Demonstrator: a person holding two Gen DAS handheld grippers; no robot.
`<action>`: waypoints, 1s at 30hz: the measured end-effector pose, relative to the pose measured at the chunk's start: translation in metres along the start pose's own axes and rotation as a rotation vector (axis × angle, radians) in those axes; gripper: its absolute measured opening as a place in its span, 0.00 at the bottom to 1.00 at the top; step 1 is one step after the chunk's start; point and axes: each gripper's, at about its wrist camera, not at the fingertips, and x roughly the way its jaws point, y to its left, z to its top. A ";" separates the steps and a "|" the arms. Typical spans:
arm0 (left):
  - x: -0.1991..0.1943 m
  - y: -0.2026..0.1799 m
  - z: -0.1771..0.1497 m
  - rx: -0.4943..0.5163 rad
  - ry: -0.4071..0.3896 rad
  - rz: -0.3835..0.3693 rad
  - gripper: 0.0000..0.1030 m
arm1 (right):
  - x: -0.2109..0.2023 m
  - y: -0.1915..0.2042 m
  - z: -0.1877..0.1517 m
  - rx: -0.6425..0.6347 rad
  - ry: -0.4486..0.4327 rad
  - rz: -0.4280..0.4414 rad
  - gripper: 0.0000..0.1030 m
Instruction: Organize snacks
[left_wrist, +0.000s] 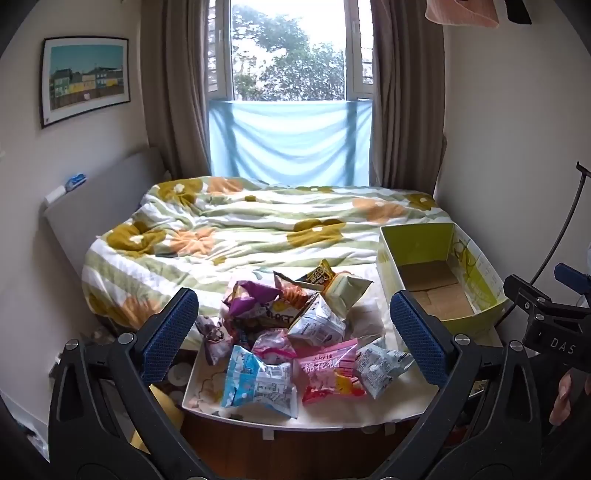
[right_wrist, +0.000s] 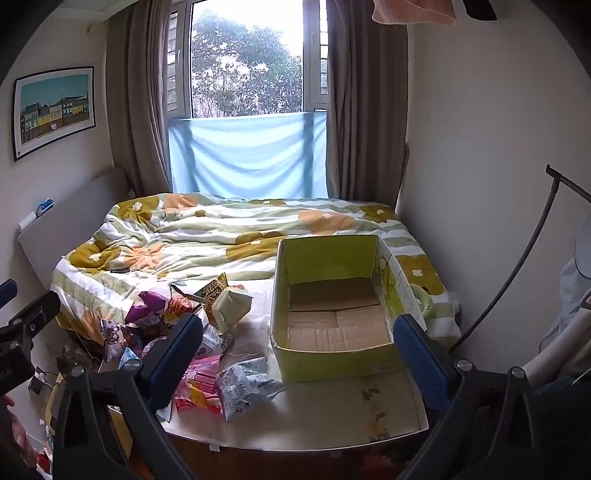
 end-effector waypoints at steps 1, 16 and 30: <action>0.001 0.000 0.001 -0.001 0.004 -0.001 1.00 | 0.001 0.001 -0.001 0.000 0.001 0.000 0.99; -0.001 0.000 0.002 -0.001 0.005 0.005 1.00 | 0.004 0.001 -0.002 0.002 0.006 0.001 0.99; 0.000 0.001 0.001 0.000 0.005 0.006 1.00 | 0.004 0.000 -0.001 0.006 0.009 0.003 0.99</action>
